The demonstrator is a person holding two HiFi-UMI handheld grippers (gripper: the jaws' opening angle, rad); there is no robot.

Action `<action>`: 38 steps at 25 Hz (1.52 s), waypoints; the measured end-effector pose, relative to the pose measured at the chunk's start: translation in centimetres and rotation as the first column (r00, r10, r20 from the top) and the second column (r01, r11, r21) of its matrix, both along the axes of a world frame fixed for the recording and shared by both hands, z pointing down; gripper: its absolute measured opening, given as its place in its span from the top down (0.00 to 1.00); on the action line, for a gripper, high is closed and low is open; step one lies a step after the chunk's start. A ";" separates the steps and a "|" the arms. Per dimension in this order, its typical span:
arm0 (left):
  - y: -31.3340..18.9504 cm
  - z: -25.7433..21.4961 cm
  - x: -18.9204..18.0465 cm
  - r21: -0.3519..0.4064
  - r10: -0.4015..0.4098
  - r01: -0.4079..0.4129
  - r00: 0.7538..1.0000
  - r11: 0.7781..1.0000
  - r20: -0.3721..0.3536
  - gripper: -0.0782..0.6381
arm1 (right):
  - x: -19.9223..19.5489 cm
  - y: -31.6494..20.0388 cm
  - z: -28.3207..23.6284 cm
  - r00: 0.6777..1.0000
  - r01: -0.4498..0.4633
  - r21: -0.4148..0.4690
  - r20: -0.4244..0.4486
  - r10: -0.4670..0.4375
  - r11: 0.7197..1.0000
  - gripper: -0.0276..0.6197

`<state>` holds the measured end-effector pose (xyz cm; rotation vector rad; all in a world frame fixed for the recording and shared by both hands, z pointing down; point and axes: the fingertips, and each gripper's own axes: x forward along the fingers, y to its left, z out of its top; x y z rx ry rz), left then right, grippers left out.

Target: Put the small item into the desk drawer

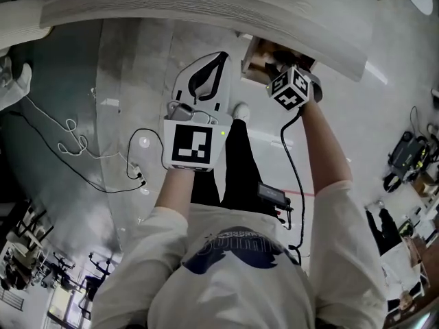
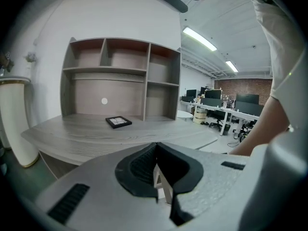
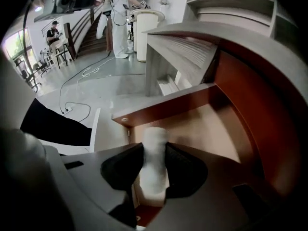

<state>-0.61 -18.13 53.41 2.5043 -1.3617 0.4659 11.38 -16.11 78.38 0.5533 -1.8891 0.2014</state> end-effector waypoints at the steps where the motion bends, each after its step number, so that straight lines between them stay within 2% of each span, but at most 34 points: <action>1: 0.0 0.2 0.0 -0.003 -0.002 0.002 1.000 1.000 -0.002 0.88 | 0.0 0.0 0.4 1.000 0.004 -0.006 -0.009 -0.004 1.000 0.76; 11: -0.2 0.0 -0.4 -0.001 -0.023 0.023 1.000 1.000 -0.014 0.88 | 0.1 0.0 1.9 0.992 0.057 -0.045 -0.110 -0.062 0.997 0.76; 18: -0.1 0.5 -0.4 -0.008 -0.031 0.031 0.999 0.999 -0.021 0.88 | 0.3 0.1 2.4 0.981 0.106 -0.018 -0.159 -0.108 0.994 0.76; 24: -0.4 0.6 -0.9 -0.011 -0.040 0.040 0.999 0.999 -0.023 0.88 | 0.1 0.1 2.5 0.984 0.093 -0.034 -0.146 -0.097 0.995 0.75; 29: -0.2 0.8 -1.3 -0.031 -0.058 0.057 0.998 0.998 -0.028 0.88 | -0.3 0.2 2.2 0.993 0.059 -0.074 -0.101 -0.066 0.996 0.74; 38: -0.2 0.4 -1.0 -0.032 -0.052 0.051 0.998 0.998 -0.021 0.88 | -0.3 0.6 2.0 0.991 0.079 -0.127 -0.093 -0.091 0.989 0.68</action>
